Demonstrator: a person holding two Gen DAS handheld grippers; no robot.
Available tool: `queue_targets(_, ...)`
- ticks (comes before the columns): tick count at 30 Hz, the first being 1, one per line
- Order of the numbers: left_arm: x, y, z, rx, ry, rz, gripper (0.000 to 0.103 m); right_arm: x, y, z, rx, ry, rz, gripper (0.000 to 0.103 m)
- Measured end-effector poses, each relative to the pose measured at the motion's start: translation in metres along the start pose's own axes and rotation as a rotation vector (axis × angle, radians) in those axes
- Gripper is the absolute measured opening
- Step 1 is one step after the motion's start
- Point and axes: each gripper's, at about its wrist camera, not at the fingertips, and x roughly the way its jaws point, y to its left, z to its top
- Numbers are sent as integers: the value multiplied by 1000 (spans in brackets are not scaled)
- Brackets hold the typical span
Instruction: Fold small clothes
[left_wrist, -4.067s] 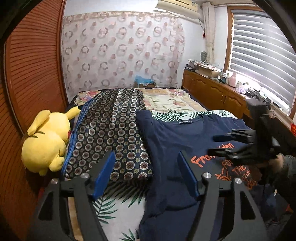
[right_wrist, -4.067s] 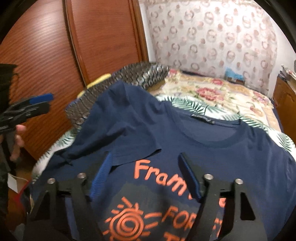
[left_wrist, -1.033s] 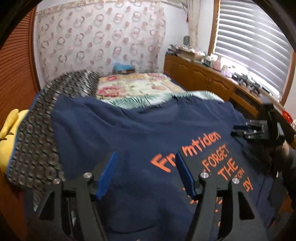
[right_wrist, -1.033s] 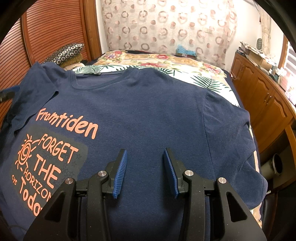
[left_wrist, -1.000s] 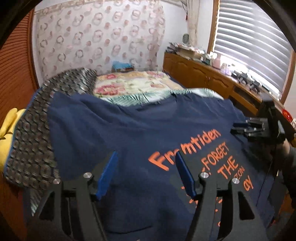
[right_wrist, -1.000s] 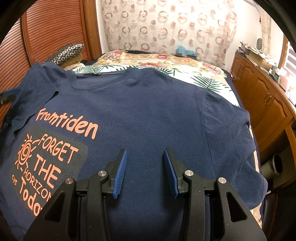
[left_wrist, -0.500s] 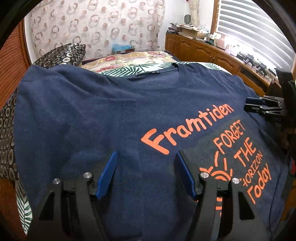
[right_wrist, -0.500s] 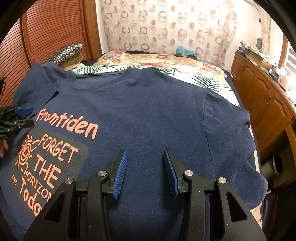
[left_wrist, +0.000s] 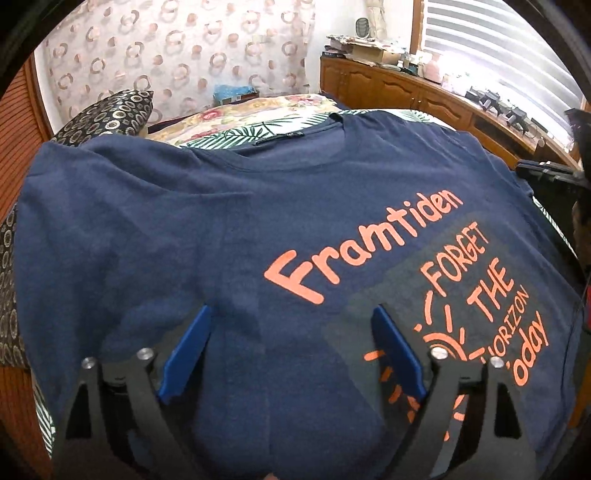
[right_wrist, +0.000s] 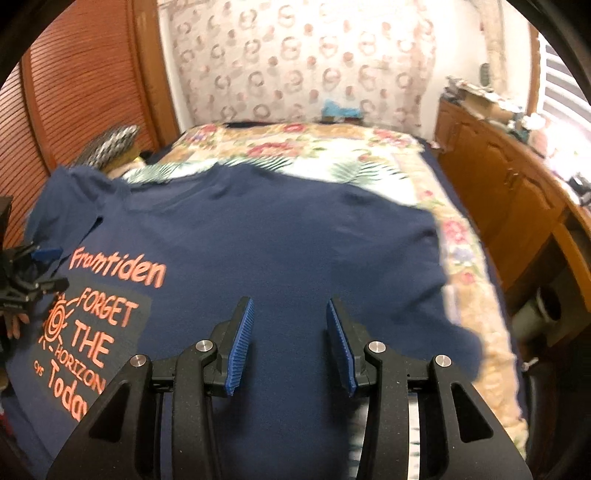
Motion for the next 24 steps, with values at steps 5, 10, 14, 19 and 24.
queue_targets(5, 2, 1, 2, -7, 4, 3, 93, -11, -39, -6, 43, 19, -73, 50)
queue_targets(10, 3, 2, 2, -9, 5, 6, 95, -4, -69, -20, 101, 67, -117, 51)
queue_targets(14, 3, 2, 2, -9, 5, 6, 95, -1, -82, -28, 146, 78, -112, 51)
queue_targets(19, -2, 4, 1, -27, -8, 12, 95, 3, -94, -31, 194, 86, -94, 51)
queue_targets(24, -24, 1, 1, -76, -87, 12, 95, 6, -106, -31, 260, 88, -55, 51)
